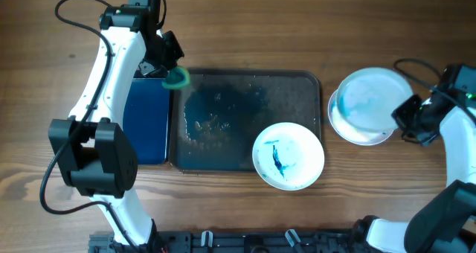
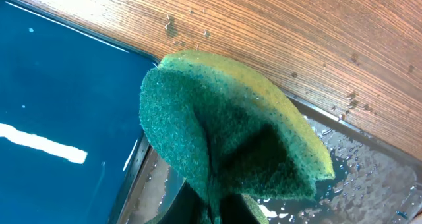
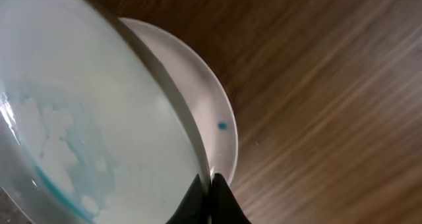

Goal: Clean dirty plates on tray and stack at the side
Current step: 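Grasp the bottom plate with the right gripper and pull it to tray center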

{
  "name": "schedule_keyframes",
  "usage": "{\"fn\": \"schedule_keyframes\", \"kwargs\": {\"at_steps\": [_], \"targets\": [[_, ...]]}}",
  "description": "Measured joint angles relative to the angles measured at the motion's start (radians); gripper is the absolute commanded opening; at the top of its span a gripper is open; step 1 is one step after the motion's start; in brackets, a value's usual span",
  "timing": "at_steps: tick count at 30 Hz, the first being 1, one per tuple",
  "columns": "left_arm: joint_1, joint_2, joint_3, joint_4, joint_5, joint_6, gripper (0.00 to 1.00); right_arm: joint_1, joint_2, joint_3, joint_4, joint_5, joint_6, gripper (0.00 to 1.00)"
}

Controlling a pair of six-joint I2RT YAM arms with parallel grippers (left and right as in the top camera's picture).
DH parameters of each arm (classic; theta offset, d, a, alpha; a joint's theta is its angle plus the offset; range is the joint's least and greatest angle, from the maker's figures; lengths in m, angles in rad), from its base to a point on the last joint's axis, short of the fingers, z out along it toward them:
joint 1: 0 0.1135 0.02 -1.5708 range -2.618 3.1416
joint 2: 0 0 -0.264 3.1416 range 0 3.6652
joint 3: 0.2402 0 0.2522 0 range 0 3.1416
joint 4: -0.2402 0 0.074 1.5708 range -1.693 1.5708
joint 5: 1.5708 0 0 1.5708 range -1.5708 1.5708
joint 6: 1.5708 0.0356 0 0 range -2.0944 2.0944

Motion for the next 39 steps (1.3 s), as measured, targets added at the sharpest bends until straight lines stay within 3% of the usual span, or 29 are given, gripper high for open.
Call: {"fn": "schedule_keyframes", "kwargs": {"at_steps": [3, 4, 9, 12, 15, 18, 22, 26, 30, 34, 36, 39], "targets": [[0.000, 0.000, 0.000, 0.002, 0.000, 0.000, 0.04, 0.000, 0.001, -0.093, 0.093, -0.001, 0.004, 0.51], [0.000, 0.000, 0.000, 0.004, 0.000, 0.000, 0.04, 0.000, 0.001, -0.100, 0.101, -0.006, 0.008, 0.55], [0.000, 0.000, 0.000, 0.012, 0.000, 0.000, 0.04, 0.068, 0.000, -0.068, -0.003, -0.250, -0.100, 0.55], [0.000, 0.000, 0.000, 0.012, 0.000, 0.000, 0.04, 0.278, -0.006, -0.048, -0.142, -0.335, -0.208, 0.54], [0.000, 0.000, 0.000, 0.012, -0.001, 0.000, 0.04, 0.436, -0.011, -0.108, -0.155, -0.316, -0.225, 0.46], [0.000, 0.000, 0.000, 0.012, -0.001, 0.000, 0.04, 0.493, -0.012, -0.237, -0.140, -0.279, -0.200, 0.36], [0.000, 0.000, 0.000, 0.012, 0.000, 0.000, 0.04, 0.495, -0.013, -0.311, -0.089, -0.263, -0.164, 0.13], [0.000, 0.000, 0.000, 0.012, 0.000, 0.000, 0.04, 0.495, -0.013, -0.313, -0.051, -0.259, -0.132, 0.04], [0.000, 0.000, 0.000, 0.012, -0.001, 0.000, 0.04, 0.496, -0.013, -0.294, -0.061, -0.288, -0.124, 0.04], [-0.002, 0.000, 0.000, 0.013, -0.001, 0.000, 0.04, 0.569, -0.013, -0.157, -0.028, -0.304, -0.096, 0.04], [-0.005, 0.000, 0.000, 0.015, -0.001, 0.000, 0.04, 0.668, -0.013, -0.089, 0.060, -0.249, -0.009, 0.04], [-0.009, 0.000, 0.000, 0.016, 0.000, 0.000, 0.04, 0.876, 0.022, -0.061, 0.271, -0.113, 0.235, 0.04]]}}
